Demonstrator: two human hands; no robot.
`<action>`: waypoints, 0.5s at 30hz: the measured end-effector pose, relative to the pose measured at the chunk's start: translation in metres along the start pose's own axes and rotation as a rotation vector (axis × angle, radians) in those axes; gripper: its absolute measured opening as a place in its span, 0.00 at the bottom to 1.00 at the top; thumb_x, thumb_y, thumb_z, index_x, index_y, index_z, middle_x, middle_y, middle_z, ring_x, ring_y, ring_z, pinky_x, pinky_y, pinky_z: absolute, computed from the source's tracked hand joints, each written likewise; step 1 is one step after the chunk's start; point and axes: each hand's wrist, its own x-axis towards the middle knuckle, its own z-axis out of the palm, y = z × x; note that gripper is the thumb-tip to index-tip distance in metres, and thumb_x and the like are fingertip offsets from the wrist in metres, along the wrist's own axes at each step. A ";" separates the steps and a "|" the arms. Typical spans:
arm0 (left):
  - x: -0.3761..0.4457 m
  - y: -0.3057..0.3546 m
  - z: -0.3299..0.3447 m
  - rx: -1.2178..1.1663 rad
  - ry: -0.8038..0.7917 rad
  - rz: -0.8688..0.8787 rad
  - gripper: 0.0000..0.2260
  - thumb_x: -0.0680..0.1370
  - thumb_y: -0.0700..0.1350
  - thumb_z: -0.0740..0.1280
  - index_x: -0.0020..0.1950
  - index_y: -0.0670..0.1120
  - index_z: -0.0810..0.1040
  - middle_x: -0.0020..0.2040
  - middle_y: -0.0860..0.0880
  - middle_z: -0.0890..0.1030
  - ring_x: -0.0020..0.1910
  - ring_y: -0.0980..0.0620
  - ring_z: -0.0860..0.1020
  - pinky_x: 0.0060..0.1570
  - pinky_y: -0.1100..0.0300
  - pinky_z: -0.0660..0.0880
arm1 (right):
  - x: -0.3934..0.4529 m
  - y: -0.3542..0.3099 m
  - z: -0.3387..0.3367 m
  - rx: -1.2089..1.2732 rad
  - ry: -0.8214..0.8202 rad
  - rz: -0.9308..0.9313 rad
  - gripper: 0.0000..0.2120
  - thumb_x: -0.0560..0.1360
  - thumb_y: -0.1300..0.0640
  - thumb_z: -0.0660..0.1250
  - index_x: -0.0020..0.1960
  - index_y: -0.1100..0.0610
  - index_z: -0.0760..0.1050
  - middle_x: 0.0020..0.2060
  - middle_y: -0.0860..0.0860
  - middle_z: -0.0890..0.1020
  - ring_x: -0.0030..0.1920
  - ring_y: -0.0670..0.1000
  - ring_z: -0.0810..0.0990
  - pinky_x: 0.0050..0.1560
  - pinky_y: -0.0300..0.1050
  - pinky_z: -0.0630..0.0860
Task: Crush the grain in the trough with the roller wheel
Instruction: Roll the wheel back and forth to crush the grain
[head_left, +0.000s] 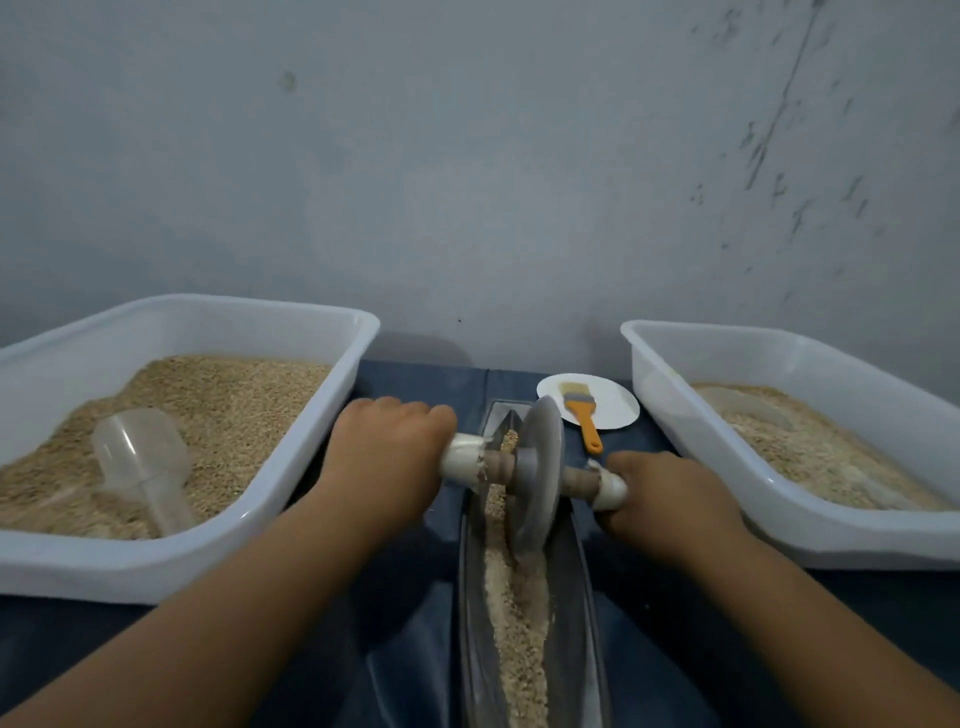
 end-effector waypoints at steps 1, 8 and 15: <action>0.010 -0.001 -0.001 0.010 -0.025 -0.017 0.13 0.70 0.50 0.69 0.41 0.53 0.64 0.39 0.52 0.77 0.38 0.47 0.75 0.37 0.57 0.63 | 0.010 0.000 0.000 0.020 -0.001 0.002 0.07 0.71 0.44 0.65 0.41 0.47 0.71 0.36 0.44 0.78 0.38 0.48 0.77 0.32 0.42 0.66; -0.011 0.001 0.002 0.004 0.051 0.065 0.16 0.63 0.48 0.74 0.35 0.52 0.65 0.28 0.54 0.67 0.27 0.51 0.68 0.31 0.59 0.61 | -0.005 0.010 0.019 -0.035 0.074 -0.023 0.09 0.67 0.40 0.63 0.38 0.44 0.68 0.31 0.43 0.76 0.32 0.42 0.73 0.27 0.39 0.62; 0.004 -0.008 0.012 -0.073 -0.097 -0.087 0.11 0.72 0.51 0.68 0.41 0.54 0.64 0.35 0.54 0.71 0.35 0.52 0.72 0.38 0.59 0.68 | 0.016 -0.004 0.000 -0.073 0.096 -0.017 0.09 0.70 0.43 0.64 0.36 0.46 0.67 0.32 0.44 0.76 0.33 0.44 0.74 0.30 0.40 0.66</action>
